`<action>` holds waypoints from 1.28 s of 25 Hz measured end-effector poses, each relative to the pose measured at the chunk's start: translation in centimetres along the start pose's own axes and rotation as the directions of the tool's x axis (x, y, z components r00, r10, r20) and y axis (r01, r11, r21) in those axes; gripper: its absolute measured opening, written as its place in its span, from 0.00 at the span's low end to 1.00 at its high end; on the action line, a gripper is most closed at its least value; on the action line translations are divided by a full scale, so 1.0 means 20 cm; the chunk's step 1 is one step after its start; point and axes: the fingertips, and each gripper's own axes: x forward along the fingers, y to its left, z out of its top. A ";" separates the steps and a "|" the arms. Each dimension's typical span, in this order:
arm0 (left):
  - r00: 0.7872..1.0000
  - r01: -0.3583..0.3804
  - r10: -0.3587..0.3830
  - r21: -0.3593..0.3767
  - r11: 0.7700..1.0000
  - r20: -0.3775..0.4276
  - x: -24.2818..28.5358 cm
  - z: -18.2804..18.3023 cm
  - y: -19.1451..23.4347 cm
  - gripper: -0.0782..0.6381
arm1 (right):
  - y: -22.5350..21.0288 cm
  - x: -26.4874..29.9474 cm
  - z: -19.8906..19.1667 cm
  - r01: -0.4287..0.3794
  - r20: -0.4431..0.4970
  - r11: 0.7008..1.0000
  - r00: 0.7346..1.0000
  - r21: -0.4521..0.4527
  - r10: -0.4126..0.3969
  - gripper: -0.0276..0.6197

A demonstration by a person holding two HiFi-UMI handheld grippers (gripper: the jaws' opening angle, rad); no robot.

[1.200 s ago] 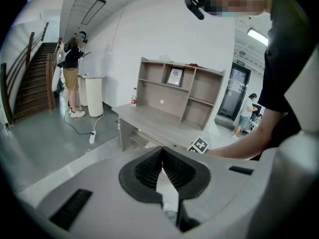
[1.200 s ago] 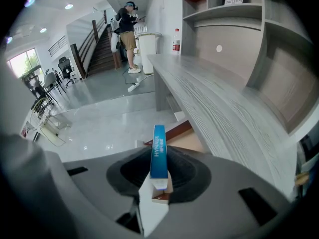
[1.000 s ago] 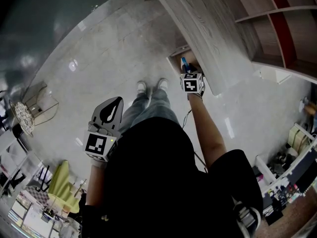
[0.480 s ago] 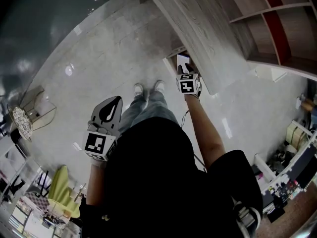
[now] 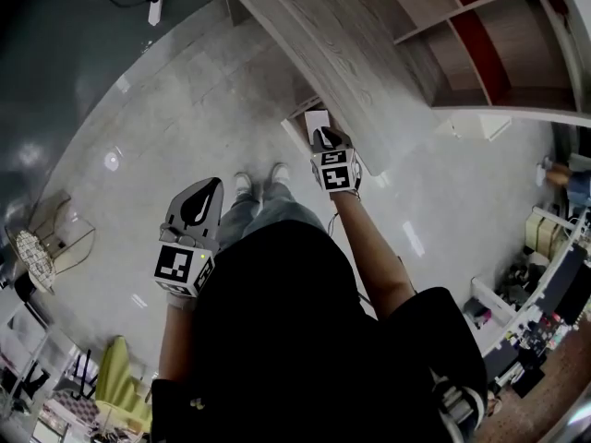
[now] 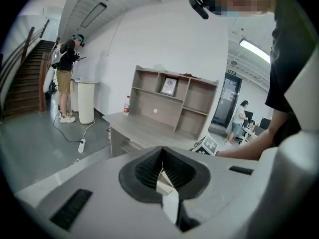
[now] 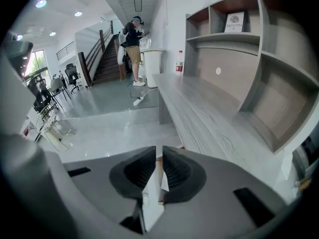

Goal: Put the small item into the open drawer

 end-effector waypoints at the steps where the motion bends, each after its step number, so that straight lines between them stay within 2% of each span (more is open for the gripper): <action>1: 1.000 0.009 -0.009 0.003 1.000 0.005 0.01 0.01 0.00 0.11 | 0.01 -0.04 0.03 -0.003 0.014 1.000 1.000 0.001 0.003 0.12; 7: 0.998 0.051 -0.052 0.023 0.998 0.047 0.06 0.07 -0.02 0.11 | 0.05 -0.27 0.19 -0.019 0.105 1.000 0.994 0.009 0.018 0.08; 14: 0.991 0.099 -0.103 0.055 0.994 0.083 0.10 0.14 -0.04 0.11 | 0.05 -0.58 0.34 0.004 0.215 1.000 0.977 0.022 -0.009 0.07; 23: 0.977 0.173 -0.184 0.099 0.980 0.113 0.17 0.24 -0.09 0.11 | 0.06 -0.97 0.46 0.047 0.359 0.999 0.932 0.009 -0.047 0.06; 32: 0.962 0.228 -0.244 0.132 0.965 0.123 0.20 0.30 -0.14 0.11 | 0.05 -1.22 0.48 0.109 0.449 0.993 0.886 0.034 -0.113 0.06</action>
